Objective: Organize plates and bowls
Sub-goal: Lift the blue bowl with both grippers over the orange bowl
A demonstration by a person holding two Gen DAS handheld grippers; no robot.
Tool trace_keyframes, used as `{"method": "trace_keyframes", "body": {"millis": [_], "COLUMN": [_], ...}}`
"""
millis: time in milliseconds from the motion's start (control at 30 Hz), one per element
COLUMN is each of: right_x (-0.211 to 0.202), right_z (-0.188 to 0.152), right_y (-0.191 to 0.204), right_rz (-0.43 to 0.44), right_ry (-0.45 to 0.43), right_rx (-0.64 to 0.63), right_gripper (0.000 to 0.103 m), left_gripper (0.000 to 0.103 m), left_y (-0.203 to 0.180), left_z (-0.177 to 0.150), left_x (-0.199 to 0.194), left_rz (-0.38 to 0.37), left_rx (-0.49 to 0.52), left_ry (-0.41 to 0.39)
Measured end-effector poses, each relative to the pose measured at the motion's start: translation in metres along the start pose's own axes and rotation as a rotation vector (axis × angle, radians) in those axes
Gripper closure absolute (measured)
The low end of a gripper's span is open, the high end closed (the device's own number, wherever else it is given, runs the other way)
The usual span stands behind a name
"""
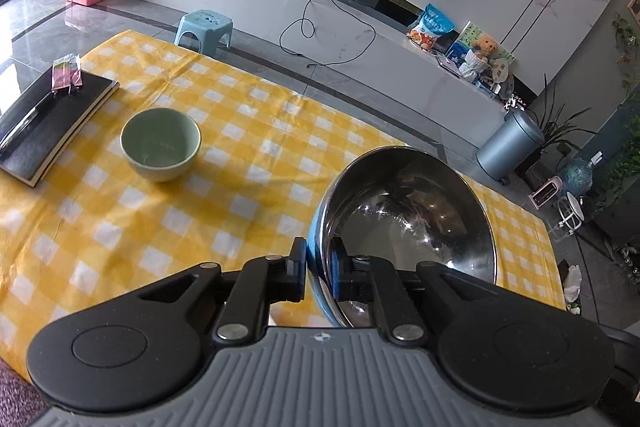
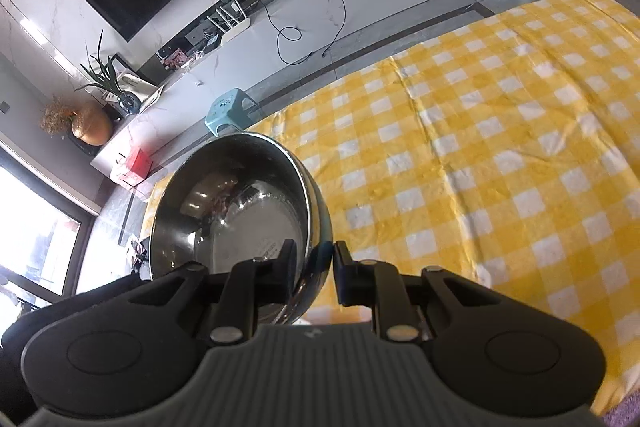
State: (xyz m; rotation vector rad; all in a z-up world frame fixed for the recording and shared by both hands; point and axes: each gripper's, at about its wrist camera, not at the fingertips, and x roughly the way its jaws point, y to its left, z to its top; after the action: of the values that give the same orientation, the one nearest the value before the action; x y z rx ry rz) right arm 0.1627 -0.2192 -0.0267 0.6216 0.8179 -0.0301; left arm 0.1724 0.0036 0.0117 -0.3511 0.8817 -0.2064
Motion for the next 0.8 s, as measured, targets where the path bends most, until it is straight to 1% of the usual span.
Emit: {"method": "trace_keyframes", "body": {"millis": [200,367,467,633,800], "right_x": [-0.04,-0.064,-0.072,-0.081,-0.085], "right_z": [-0.032,-0.056,-0.067,-0.083,-0.092], "right_y": [-0.024,-0.041,-0.052,-0.061,-0.066], "right_rz": [0.005,-0.013,-0.044,-0.091,-0.109], "right_ry": [-0.016,-0.021,-0.018,-0.018,-0.018], "right_rx": [0.048,0.063,0.075,0.069,0.067], "right_gripper": [0.086,0.087,0.088,0.088,0.089], "left_gripper": [0.091,0.09,0.09,0.091,0.091], "left_y": [0.002,0.001,-0.001,-0.001,-0.001], "left_z": [-0.033,-0.061,-0.08,-0.1,-0.109], "left_x": [-0.021,-0.03,-0.031,-0.03,-0.032], "left_rz": [-0.047,-0.064,-0.071,-0.076,-0.077], "left_rx": [-0.048,-0.067,-0.063,-0.063,-0.05], "left_ry": [0.015,0.03,0.05,0.071,0.076]}}
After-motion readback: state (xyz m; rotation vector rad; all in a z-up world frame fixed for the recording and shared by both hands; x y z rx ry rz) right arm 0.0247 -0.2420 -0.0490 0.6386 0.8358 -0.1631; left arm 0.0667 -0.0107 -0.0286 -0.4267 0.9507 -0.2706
